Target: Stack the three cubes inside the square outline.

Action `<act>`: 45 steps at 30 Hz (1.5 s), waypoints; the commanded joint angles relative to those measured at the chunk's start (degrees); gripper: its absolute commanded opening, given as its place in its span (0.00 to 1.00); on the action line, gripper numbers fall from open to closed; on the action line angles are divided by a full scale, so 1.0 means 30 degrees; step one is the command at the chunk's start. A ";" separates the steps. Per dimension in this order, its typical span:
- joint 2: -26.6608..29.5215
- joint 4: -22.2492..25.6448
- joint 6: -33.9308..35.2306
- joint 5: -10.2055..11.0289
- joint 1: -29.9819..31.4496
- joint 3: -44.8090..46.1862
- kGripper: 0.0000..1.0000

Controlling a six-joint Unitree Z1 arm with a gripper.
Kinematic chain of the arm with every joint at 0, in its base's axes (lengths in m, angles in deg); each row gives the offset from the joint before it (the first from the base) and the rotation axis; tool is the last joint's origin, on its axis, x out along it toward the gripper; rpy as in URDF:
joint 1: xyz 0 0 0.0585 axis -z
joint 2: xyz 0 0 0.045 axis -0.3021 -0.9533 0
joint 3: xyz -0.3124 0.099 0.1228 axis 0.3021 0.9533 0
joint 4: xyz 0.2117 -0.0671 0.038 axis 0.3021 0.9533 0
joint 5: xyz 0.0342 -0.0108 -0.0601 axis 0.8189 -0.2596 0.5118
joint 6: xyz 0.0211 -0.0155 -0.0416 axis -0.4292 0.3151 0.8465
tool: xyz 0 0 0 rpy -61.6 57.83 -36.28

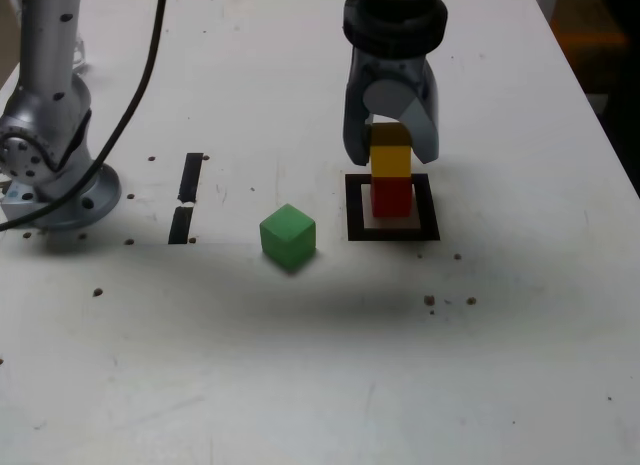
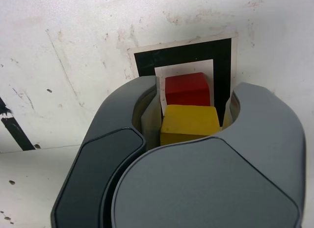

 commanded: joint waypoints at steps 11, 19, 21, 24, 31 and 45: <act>-0.0517 -0.0767 -0.0028 0.0123 -0.0077 0.0094 0.42; -0.0751 -0.0909 -0.0028 0.0202 -0.0284 0.0255 0.48; -0.0751 -0.0909 -0.0028 0.0211 -0.0318 0.0285 0.49; -0.0753 -0.0909 -0.0028 0.0224 -0.0341 0.0318 0.50; -0.0750 -0.0909 -0.0028 0.0154 -0.0348 0.0490 0.57; -0.0694 -0.1141 -0.0028 0.0040 -0.0348 0.0643 0.69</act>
